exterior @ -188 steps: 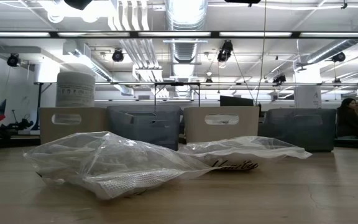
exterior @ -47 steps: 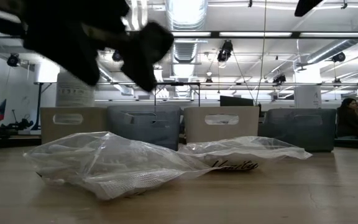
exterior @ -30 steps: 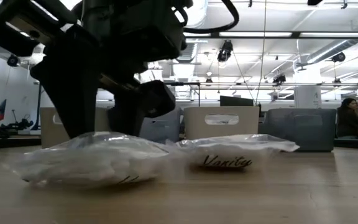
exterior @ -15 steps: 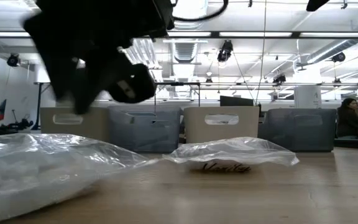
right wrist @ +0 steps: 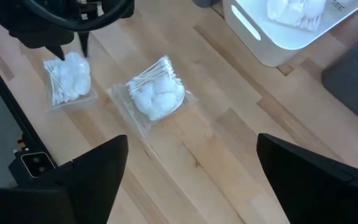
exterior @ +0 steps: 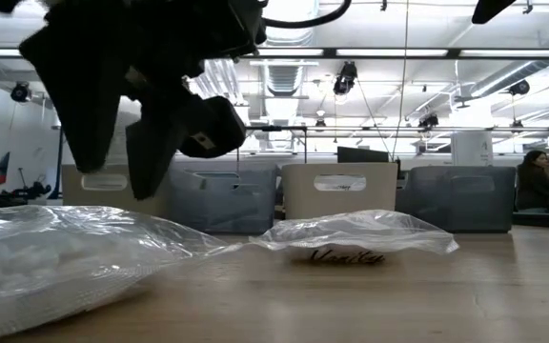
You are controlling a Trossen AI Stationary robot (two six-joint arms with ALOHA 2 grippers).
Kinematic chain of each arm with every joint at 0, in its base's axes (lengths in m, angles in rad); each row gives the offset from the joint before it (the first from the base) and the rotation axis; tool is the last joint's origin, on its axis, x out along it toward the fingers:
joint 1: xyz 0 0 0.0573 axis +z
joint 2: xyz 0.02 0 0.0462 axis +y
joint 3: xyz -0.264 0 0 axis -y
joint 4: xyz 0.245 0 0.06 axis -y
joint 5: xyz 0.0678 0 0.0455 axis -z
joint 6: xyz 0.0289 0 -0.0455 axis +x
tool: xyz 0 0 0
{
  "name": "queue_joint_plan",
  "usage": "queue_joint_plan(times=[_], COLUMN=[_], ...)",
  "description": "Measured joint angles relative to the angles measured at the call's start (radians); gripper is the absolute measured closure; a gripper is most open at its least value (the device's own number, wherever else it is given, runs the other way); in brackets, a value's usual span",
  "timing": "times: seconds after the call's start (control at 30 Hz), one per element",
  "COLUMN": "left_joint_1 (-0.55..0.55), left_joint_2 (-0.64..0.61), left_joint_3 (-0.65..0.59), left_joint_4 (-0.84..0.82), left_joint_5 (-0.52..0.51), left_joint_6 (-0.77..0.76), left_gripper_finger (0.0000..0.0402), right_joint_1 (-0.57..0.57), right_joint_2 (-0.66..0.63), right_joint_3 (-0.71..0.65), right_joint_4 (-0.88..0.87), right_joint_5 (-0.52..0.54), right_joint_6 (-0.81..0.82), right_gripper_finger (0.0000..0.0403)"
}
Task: Pick & Place Travel size toiletries
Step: Put the white cotton pack into the white bin
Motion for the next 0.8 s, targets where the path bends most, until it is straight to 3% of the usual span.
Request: queue_joint_plan(times=[0.23,0.43,0.6,0.8], left_joint_1=[-0.021,-0.027,-0.035,-0.043], left_joint_2=[0.0,0.001,0.001,0.0], left_joint_3=[-0.058,-0.106,-0.138,-0.161], left_joint_4=[0.029,0.097,0.135,0.142], left_joint_5=[-0.049,-0.025,-0.011,-0.013], left_joint_6=[0.02,0.008,-0.014,-0.014], left_gripper_finger=[0.0185,0.0173,0.0213,0.0311], right_joint_1=[0.0,0.0,0.0,0.0], right_joint_2=[0.0,0.0,0.0,0.0], right_joint_3=[0.0,0.0,0.0,0.0], right_joint_4=[0.0,0.005,0.009,0.016], right_joint_5=[0.0,0.0,0.0,0.0], right_joint_6=[0.0,0.007,0.017,0.026], right_gripper_finger=[0.0063,0.0058,0.0045,0.0051])
